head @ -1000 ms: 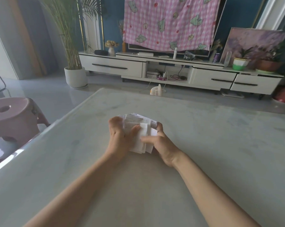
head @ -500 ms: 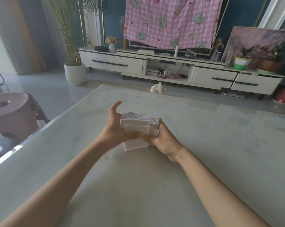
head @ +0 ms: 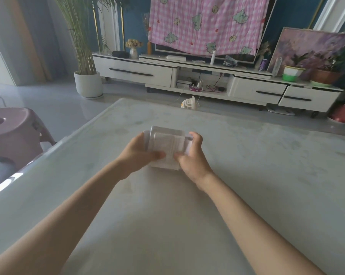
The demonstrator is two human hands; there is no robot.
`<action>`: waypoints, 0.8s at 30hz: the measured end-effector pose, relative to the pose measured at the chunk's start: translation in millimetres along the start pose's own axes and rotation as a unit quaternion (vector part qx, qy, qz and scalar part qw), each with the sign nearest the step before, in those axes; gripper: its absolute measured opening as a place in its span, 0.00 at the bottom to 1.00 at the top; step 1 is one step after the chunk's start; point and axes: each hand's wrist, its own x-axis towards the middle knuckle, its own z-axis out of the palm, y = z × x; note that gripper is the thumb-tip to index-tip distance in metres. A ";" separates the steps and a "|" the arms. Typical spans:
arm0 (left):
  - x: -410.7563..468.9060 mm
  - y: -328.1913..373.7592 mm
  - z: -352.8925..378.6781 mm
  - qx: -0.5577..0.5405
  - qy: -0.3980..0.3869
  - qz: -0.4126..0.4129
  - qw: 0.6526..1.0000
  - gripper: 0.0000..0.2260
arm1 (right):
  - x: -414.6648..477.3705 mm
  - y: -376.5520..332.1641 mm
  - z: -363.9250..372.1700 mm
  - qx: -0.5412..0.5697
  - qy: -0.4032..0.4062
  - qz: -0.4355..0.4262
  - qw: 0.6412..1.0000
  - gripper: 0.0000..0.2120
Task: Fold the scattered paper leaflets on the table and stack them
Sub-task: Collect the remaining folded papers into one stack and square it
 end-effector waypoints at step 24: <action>34.8 -15.7 34.0 0.469 0.010 0.026 0.883 0.21 | 39.3 -4.8 15.2 -0.330 -0.090 -0.087 0.936 0.21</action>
